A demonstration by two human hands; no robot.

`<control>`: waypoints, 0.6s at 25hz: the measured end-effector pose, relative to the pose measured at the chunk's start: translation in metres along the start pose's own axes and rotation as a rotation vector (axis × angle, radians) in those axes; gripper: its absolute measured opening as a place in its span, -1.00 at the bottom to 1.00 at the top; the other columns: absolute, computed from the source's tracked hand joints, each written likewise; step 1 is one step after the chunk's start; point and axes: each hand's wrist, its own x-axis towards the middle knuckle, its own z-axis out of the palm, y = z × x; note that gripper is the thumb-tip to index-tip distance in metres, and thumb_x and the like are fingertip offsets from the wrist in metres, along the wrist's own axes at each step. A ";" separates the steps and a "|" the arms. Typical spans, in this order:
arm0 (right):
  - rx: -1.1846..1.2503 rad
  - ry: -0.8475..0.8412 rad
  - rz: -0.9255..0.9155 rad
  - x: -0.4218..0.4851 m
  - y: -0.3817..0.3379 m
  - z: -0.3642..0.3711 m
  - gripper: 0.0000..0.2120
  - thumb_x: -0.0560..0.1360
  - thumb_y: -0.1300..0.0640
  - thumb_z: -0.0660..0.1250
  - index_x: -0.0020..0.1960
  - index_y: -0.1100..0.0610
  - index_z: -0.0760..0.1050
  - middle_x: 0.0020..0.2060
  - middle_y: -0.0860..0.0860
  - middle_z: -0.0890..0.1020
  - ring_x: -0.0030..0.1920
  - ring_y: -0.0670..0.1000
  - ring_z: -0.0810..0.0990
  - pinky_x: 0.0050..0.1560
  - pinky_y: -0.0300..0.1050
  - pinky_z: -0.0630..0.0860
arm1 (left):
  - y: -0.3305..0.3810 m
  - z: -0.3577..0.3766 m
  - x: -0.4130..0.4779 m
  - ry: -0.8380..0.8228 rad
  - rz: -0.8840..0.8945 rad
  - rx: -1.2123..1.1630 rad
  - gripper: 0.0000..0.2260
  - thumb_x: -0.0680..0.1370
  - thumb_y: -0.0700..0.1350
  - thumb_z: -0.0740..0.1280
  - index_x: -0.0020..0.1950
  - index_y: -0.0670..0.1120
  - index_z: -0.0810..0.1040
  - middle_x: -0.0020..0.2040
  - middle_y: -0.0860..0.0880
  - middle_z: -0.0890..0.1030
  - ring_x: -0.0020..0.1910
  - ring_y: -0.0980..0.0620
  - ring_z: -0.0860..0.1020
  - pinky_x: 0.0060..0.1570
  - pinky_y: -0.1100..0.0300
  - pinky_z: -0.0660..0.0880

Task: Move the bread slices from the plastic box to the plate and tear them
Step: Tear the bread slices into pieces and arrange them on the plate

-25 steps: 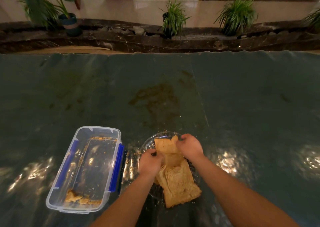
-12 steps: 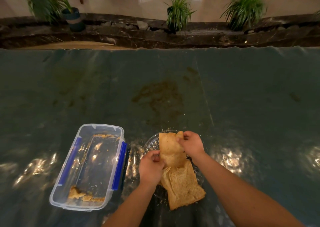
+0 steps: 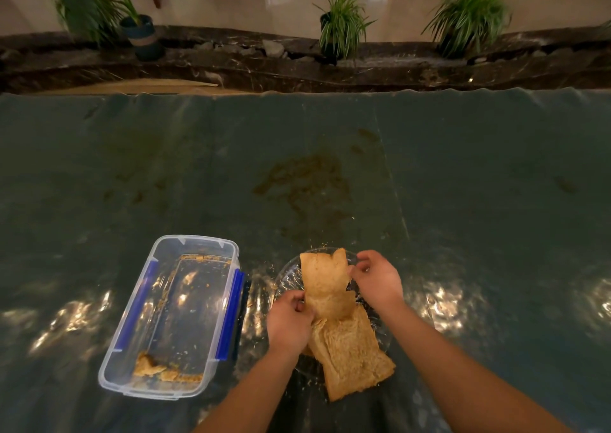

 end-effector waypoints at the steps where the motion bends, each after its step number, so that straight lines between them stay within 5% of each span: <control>1: 0.000 0.001 0.005 -0.006 0.008 -0.004 -0.70 0.49 0.01 0.38 0.20 0.05 0.53 -0.16 -0.14 0.62 -0.15 -0.09 0.58 -0.16 -0.15 0.47 | 0.000 0.000 0.000 0.004 0.000 0.006 -0.82 0.47 -0.21 0.45 -0.07 0.07 0.60 -0.18 0.07 0.67 -0.18 0.13 0.62 -0.13 0.15 0.59; 6: 0.031 -0.250 0.032 -0.040 0.038 -0.005 -0.66 0.42 -0.20 0.43 0.08 -0.02 0.55 -0.14 -0.15 0.62 -0.09 -0.11 0.61 -0.09 -0.12 0.56 | 0.002 0.005 -0.003 0.015 0.000 -0.012 -0.70 0.45 -0.26 0.46 -0.20 0.15 0.51 -0.19 0.14 0.64 -0.21 0.26 0.57 -0.32 0.35 0.41; 11: 0.143 -0.244 0.043 -0.054 0.044 -0.001 -0.73 0.33 -0.10 0.55 -0.05 -0.13 0.52 -0.15 -0.08 0.63 -0.14 -0.12 0.61 -0.14 -0.17 0.56 | -0.001 0.000 -0.010 -0.031 -0.074 -0.144 -0.71 0.45 -0.32 0.43 0.00 0.06 0.59 -0.09 0.06 0.68 -0.12 0.10 0.65 -0.09 0.07 0.66; 15: 0.144 -0.211 0.000 -0.060 0.048 -0.003 -0.75 0.30 -0.09 0.56 -0.10 -0.12 0.55 -0.20 -0.07 0.64 -0.18 -0.10 0.62 -0.20 -0.18 0.54 | -0.008 0.000 -0.017 -0.076 -0.092 -0.197 -0.70 0.48 -0.32 0.36 0.10 0.02 0.58 -0.06 0.00 0.69 -0.11 0.05 0.67 -0.15 0.04 0.66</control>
